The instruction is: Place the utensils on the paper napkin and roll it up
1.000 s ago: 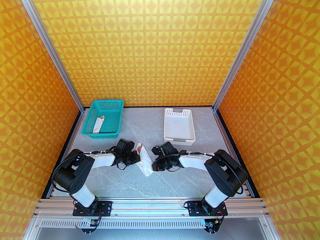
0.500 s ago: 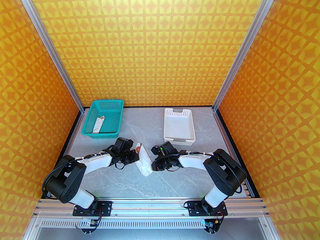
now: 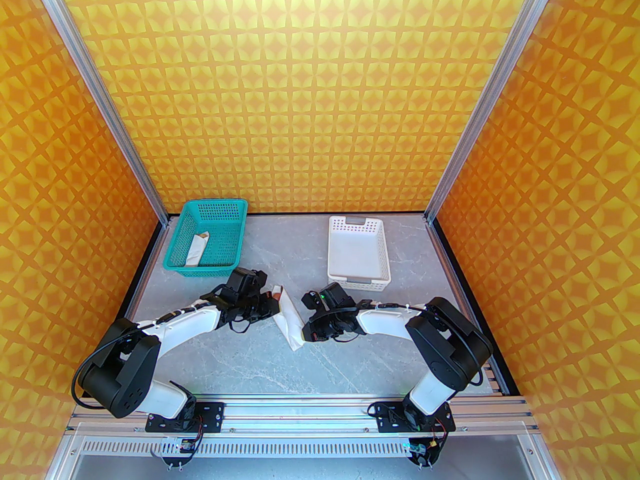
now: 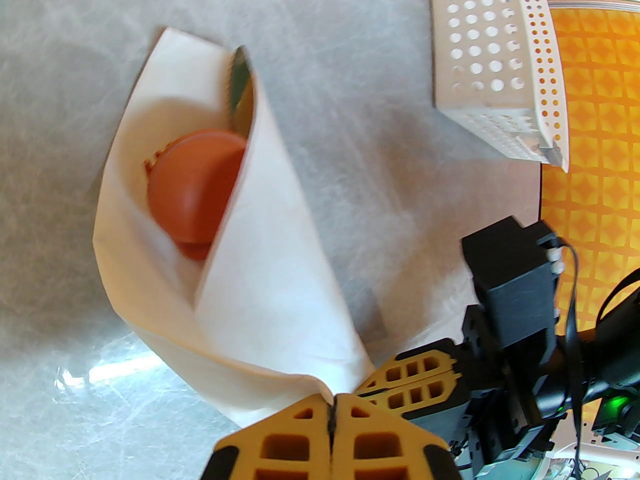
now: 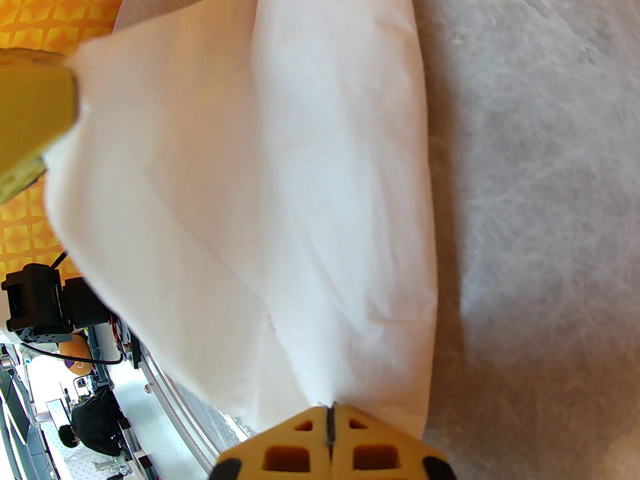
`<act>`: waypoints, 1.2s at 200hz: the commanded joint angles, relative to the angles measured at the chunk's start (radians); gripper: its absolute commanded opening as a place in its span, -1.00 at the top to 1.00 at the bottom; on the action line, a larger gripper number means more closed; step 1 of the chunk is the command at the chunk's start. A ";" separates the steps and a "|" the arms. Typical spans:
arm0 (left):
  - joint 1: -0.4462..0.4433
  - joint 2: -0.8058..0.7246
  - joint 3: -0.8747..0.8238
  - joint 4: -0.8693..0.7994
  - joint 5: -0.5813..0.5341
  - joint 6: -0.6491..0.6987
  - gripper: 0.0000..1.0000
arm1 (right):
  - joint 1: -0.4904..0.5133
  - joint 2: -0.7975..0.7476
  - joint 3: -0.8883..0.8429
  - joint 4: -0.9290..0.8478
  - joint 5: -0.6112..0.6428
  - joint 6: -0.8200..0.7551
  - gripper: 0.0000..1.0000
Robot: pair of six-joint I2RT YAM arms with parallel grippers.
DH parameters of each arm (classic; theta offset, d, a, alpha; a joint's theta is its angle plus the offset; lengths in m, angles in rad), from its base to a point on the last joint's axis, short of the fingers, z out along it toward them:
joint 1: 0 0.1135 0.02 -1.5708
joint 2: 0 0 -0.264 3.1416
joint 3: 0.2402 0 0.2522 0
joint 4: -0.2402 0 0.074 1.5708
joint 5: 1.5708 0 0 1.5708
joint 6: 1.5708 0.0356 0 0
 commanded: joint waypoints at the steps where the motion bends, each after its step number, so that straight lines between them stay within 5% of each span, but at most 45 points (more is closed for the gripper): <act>1: -0.007 0.014 0.043 -0.008 0.019 0.023 0.99 | 0.004 0.045 -0.007 -0.074 0.077 -0.021 1.00; 240: -0.027 0.324 0.273 0.045 0.058 0.051 1.00 | 0.004 0.056 -0.016 -0.068 0.074 -0.024 1.00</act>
